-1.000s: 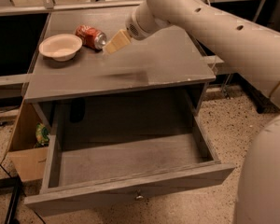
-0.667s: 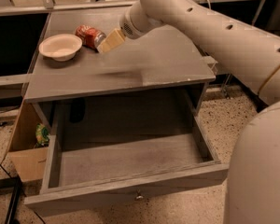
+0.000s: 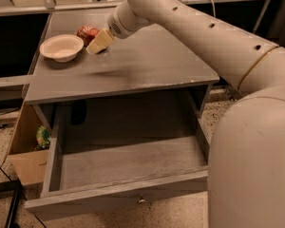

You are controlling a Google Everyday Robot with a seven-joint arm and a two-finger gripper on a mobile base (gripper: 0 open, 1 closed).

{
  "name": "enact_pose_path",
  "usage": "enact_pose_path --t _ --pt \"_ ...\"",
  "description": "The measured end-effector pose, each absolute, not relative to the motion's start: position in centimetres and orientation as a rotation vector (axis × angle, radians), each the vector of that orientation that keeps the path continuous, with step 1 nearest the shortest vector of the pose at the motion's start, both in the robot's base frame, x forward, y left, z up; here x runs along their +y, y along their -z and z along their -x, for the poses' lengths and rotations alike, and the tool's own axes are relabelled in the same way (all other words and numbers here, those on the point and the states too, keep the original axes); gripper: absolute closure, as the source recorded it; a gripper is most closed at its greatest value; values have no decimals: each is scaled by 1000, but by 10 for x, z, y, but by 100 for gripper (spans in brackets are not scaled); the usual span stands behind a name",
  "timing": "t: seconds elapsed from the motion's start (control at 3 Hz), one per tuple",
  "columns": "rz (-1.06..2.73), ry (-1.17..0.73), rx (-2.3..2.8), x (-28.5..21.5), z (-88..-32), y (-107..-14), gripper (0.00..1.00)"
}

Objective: Place coke can into top drawer

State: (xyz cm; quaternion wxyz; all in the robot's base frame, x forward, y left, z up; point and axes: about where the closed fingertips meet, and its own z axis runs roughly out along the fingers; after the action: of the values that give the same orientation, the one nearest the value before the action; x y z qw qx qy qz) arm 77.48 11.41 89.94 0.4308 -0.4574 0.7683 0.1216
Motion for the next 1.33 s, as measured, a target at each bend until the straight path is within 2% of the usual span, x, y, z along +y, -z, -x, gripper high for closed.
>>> enact_pose_path --t 1.0,1.33 --pt "1105 -296 1951 107 -785 -874 0" --pt "1101 -295 1945 109 -796 -865 16"
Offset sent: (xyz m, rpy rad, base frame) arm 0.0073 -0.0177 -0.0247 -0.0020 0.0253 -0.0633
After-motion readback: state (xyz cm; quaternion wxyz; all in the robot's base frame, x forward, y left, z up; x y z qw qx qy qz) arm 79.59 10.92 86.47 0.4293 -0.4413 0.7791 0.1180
